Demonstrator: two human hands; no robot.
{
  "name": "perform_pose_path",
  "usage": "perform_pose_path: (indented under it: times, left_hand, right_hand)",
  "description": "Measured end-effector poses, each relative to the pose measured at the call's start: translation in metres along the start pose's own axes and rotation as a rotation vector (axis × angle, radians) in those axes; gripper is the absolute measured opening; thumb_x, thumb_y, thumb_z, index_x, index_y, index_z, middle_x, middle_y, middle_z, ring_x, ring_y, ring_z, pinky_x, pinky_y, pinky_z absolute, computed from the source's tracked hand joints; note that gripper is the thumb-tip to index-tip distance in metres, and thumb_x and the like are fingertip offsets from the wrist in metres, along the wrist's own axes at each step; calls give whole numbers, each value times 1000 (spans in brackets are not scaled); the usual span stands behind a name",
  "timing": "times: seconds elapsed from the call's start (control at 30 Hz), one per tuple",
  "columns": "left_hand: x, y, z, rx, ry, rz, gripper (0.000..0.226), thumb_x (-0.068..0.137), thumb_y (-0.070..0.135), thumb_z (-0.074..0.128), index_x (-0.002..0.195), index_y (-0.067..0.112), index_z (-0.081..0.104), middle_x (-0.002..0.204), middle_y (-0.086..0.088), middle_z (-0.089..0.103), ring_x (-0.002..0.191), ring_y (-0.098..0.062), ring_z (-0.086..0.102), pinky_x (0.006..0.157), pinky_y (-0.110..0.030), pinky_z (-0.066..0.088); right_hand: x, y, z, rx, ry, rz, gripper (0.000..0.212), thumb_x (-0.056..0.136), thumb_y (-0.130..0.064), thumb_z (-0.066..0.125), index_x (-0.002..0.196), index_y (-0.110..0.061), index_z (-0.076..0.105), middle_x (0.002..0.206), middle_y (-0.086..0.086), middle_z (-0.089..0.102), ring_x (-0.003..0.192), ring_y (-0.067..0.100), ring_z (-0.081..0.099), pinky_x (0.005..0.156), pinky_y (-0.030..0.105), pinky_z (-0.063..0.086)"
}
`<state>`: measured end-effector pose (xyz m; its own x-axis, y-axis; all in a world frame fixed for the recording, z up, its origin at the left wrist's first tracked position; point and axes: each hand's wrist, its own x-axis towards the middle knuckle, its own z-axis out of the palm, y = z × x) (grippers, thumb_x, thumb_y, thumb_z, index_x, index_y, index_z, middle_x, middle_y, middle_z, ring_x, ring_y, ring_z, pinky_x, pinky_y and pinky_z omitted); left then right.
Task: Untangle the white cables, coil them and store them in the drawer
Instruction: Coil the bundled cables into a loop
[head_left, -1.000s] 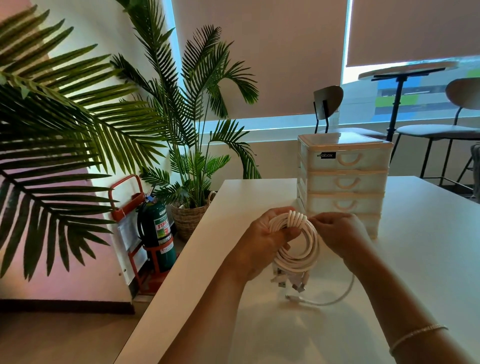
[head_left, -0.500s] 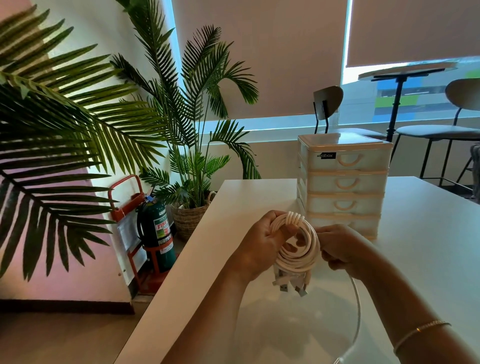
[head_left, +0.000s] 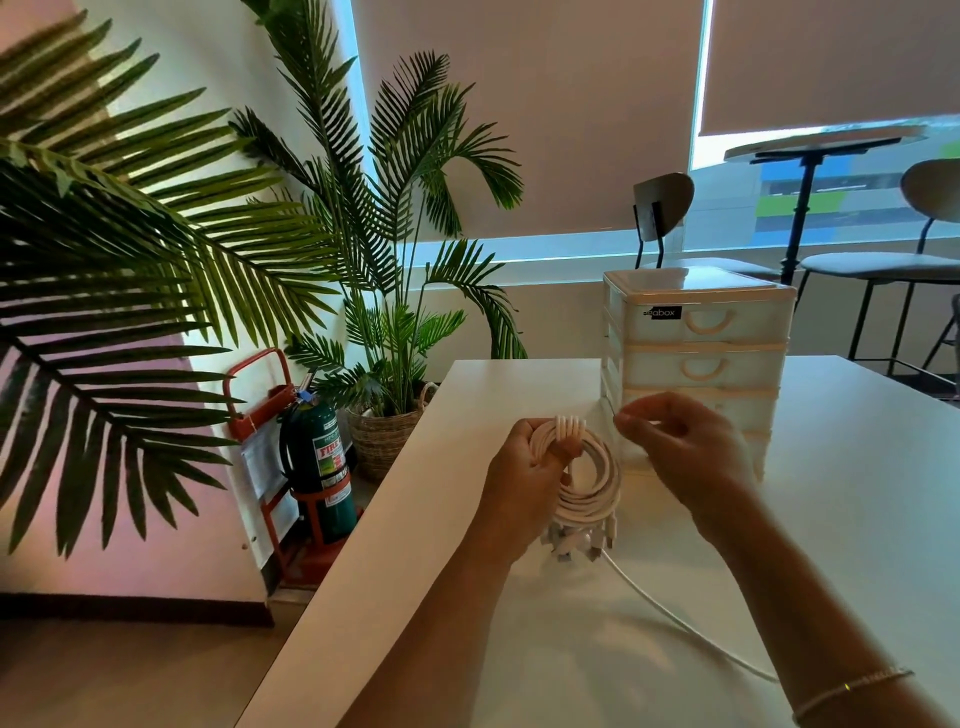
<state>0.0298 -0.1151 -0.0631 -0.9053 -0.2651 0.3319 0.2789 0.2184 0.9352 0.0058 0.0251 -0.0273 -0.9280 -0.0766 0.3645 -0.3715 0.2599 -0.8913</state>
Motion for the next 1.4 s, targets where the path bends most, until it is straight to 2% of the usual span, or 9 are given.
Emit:
perform_pose_path:
  times: [0.17, 0.3, 0.4, 0.73, 0.9, 1.03, 1.17, 1.3, 1.4]
  left_hand:
    - [0, -2, 0, 77, 47, 39, 21, 92, 30, 53, 111, 21, 50, 94, 4, 62, 77, -8, 59, 68, -22, 49]
    - [0, -3, 1, 103, 127, 42, 22, 92, 30, 53, 111, 19, 50, 99, 2, 63, 89, -14, 62, 74, -23, 50]
    - [2, -4, 1, 94, 162, 42, 18, 91, 29, 55, 107, 22, 50, 99, 3, 63, 91, -14, 62, 77, -26, 51]
    - [2, -4, 3, -111, 70, 29, 11, 91, 24, 56, 99, 29, 50, 96, 4, 63, 89, -13, 62, 77, -26, 53]
    - [4, 0, -2, -253, -46, -22, 27, 77, 37, 61, 101, 32, 50, 102, 0, 63, 92, -13, 62, 76, -24, 53]
    - [6, -3, -7, -403, -143, -120, 53, 75, 34, 62, 123, 15, 48, 112, -11, 63, 102, -23, 63, 85, -32, 53]
    - [7, -3, -7, -413, -162, -147, 42, 84, 10, 60, 124, 8, 50, 113, -16, 63, 103, -26, 63, 87, -33, 51]
    - [6, 1, -8, -375, -194, -106, 15, 86, 1, 57, 94, 9, 67, 85, -7, 71, 79, -18, 67, 75, -26, 54]
    - [4, 6, -7, -398, -203, -112, 19, 80, 22, 61, 90, 8, 68, 81, -8, 69, 74, -17, 65, 73, -28, 52]
  right_hand:
    - [-11, -2, 16, -496, -18, -321, 7, 78, -28, 70, 84, -28, 74, 101, -7, 56, 98, 9, 45, 74, 24, 34]
    - [-19, -5, 24, -685, -80, -305, 18, 85, -29, 62, 95, -21, 74, 124, 0, 53, 114, 15, 41, 81, 30, 46]
    - [-20, -5, 29, -743, -167, -239, 26, 93, -32, 48, 106, -23, 69, 130, -1, 48, 119, 16, 37, 90, 30, 41]
    - [-18, -4, 27, -448, -136, -123, 14, 81, -29, 64, 84, -22, 75, 128, -4, 49, 113, 13, 47, 91, 24, 37]
    - [-17, -7, 27, -151, -133, -13, 21, 76, -20, 70, 55, -20, 68, 89, -7, 60, 93, 14, 58, 83, 36, 51]
    - [-15, -6, 23, -71, -169, 24, 20, 76, -15, 73, 60, -8, 64, 68, 1, 64, 67, 17, 61, 67, 37, 53]
    - [-13, -7, 17, -192, -139, -59, 14, 74, -15, 74, 63, -20, 69, 96, -3, 64, 84, 16, 61, 79, 36, 52]
    - [-13, -6, 20, -416, -110, -147, 11, 79, -16, 69, 89, -16, 75, 116, -6, 58, 88, 6, 50, 77, 15, 36]
    - [-14, -4, 21, -440, -91, -233, 12, 81, -10, 66, 88, -12, 75, 117, -3, 59, 85, 5, 47, 64, 4, 32]
